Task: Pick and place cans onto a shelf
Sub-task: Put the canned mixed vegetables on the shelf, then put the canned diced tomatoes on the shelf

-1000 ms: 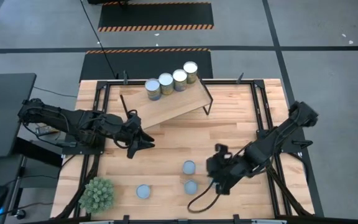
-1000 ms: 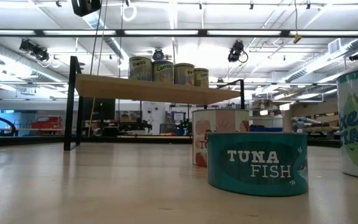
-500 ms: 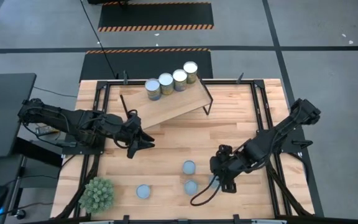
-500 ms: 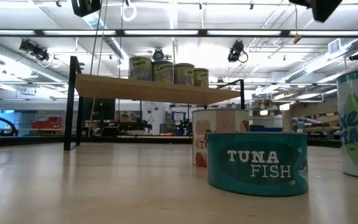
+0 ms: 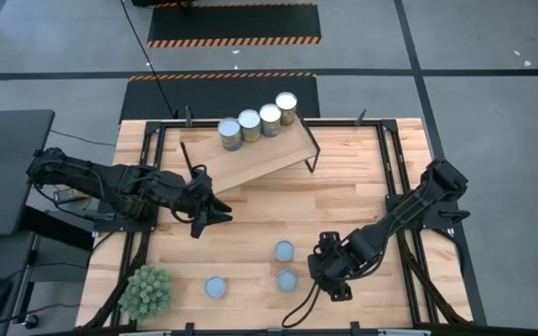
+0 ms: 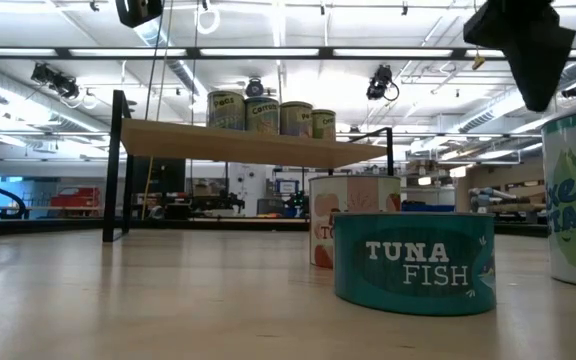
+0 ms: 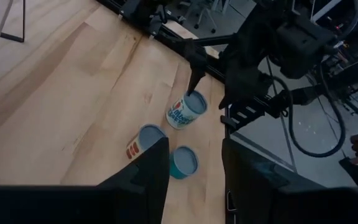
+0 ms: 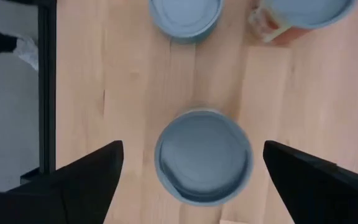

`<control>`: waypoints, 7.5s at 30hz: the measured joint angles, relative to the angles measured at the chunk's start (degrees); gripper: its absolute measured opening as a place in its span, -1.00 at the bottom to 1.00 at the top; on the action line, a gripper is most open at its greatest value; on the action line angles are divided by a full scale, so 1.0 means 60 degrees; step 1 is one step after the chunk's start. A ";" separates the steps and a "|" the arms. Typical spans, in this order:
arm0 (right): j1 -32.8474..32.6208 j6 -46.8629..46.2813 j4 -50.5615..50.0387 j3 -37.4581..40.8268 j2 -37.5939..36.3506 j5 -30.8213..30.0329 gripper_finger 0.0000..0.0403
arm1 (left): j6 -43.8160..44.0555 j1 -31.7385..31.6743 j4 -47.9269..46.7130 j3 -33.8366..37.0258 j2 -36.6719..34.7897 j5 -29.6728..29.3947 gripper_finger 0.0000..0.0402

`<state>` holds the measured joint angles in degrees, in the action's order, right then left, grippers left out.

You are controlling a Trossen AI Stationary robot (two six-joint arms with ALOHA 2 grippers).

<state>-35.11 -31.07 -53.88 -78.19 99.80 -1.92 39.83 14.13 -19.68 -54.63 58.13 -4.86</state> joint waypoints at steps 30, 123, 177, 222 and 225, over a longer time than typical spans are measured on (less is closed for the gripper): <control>0.0347 -0.0056 0.2774 0.2281 0.0391 0.0041 0.74 | 0.0000 -0.0004 -0.0129 -0.0011 -0.0004 -0.0074 -0.24; 0.9889 0.8136 -0.2401 -0.4930 0.0402 -0.0035 0.93 | -0.4756 -0.2616 0.0229 -0.0011 -0.0816 -0.2263 -0.24; 0.4089 0.5831 0.2694 -0.0708 0.0395 0.0253 0.98 | -0.4407 -0.2441 -0.1263 -0.0011 -0.0812 -0.0972 -0.24; 0.3403 0.6911 0.9274 0.4062 0.0391 0.1229 0.76 | -0.4233 -0.2441 -0.2073 -0.0010 -0.0812 -0.0971 -0.24; 0.3541 0.6925 0.9239 0.4062 0.0391 0.1225 0.67 | -0.4229 -0.2441 -0.2076 -0.0007 -0.0812 -0.0973 -0.24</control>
<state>-13.86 10.48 1.56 -53.82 102.15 5.43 14.46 -0.51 -32.14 -54.68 53.25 -10.70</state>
